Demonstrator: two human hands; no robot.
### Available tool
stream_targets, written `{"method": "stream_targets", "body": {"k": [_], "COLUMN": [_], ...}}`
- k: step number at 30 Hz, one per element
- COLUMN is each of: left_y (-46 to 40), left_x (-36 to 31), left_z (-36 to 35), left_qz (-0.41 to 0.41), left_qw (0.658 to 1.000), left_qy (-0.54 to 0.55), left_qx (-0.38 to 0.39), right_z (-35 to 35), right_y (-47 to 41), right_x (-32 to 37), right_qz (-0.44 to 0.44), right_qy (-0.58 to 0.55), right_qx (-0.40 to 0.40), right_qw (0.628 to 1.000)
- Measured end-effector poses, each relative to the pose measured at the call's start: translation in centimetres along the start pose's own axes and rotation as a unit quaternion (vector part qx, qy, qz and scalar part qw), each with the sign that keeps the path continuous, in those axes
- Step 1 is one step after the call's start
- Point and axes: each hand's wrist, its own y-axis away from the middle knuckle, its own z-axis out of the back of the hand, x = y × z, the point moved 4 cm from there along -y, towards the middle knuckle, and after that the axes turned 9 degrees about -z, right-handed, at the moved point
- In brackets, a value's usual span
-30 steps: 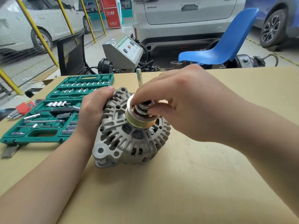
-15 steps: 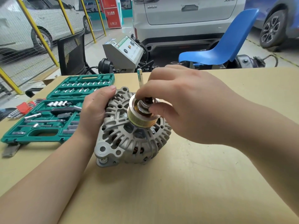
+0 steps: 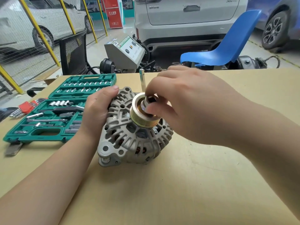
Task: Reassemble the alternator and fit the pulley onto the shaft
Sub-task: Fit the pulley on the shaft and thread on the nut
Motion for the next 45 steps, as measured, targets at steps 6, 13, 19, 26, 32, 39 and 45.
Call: {"method": "stream_targets", "body": {"k": [6, 13, 19, 26, 32, 39, 45], "left_y": [0.2, -0.9, 0.3, 0.7, 0.8, 0.8, 0.7], "left_x": [0.5, -2.8, -4.0, -4.5, -4.6, -4.4, -4.7], "left_z": [0.7, 1.2, 0.9, 0.3, 0.2, 0.1, 0.1], "left_qz": [-0.008, -0.21, -0.201, -0.216, -0.198, -0.203, -0.211], "left_qw": [1.0, 0.946, 0.915, 0.91, 0.921, 0.921, 0.922], "left_qy": [0.022, -0.1, -0.173, -0.203, -0.176, -0.186, -0.174], "left_qx": [-0.016, 0.224, 0.304, 0.289, 0.286, 0.274, 0.276], "right_z": [0.3, 0.2, 0.5, 0.3, 0.6, -1.6, -0.6], "right_y": [0.1, 0.3, 0.5, 0.5, 0.6, 0.4, 0.0], "right_x": [0.0, 0.9, 0.6, 2.0, 2.0, 2.5, 2.4], "right_qz": [-0.031, -0.026, -0.017, -0.009, 0.035, -0.038, 0.014], "right_qy": [-0.057, 0.01, -0.073, 0.035, -0.013, -0.018, 0.013], "right_qx": [-0.004, -0.021, 0.004, -0.036, -0.02, -0.046, -0.069], "right_qw": [0.998, 0.999, 0.997, 0.999, 0.999, 0.998, 0.997]}}
